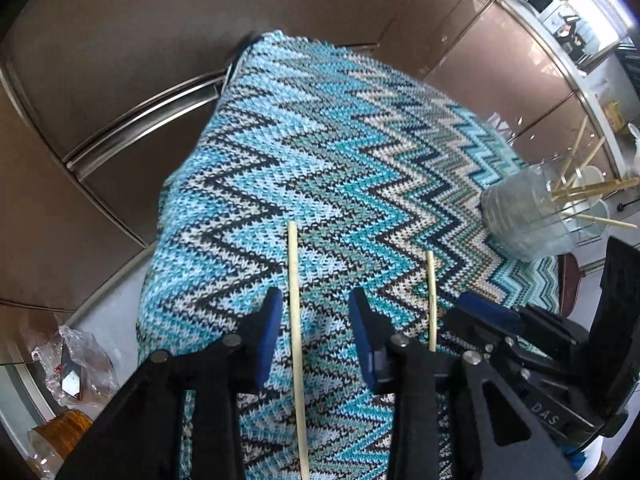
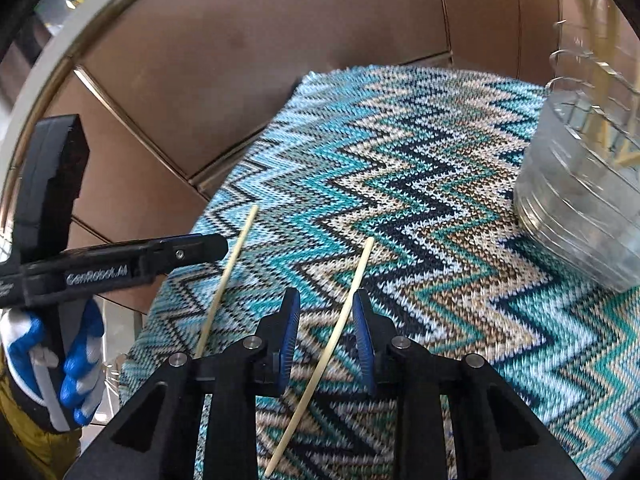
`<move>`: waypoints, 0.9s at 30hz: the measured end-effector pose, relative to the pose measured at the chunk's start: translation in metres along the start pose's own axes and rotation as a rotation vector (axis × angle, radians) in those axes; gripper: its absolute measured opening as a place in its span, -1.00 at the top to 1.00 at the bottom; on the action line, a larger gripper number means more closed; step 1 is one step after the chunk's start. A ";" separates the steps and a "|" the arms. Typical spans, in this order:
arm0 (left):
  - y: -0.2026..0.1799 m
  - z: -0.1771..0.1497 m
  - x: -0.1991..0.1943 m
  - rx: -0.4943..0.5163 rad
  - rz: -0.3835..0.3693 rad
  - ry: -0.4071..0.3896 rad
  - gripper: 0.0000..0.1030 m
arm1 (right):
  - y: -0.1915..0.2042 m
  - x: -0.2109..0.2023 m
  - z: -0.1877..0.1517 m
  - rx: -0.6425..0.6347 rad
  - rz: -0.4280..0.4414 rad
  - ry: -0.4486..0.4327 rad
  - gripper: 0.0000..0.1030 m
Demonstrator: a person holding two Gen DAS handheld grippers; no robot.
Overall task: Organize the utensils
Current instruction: 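Close the right gripper on a chopstick while the left gripper grasps the last chopstick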
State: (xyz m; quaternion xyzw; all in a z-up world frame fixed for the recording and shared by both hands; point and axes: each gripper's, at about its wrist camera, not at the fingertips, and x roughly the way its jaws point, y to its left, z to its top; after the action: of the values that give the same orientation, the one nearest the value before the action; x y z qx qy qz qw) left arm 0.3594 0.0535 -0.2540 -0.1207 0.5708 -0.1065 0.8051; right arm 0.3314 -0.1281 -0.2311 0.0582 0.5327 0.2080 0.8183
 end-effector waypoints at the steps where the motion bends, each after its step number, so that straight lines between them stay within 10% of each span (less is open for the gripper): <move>1: 0.000 0.001 0.003 -0.001 0.002 0.009 0.41 | -0.002 0.003 0.002 0.004 -0.004 0.008 0.55; 27: -0.014 0.007 0.029 0.032 0.112 0.076 0.91 | -0.017 0.040 0.022 0.054 -0.033 0.099 0.85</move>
State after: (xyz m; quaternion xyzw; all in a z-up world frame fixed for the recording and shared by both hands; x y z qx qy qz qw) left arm 0.3752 0.0316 -0.2736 -0.0718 0.6049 -0.0749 0.7895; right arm 0.3696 -0.1250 -0.2617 0.0609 0.5788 0.1825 0.7925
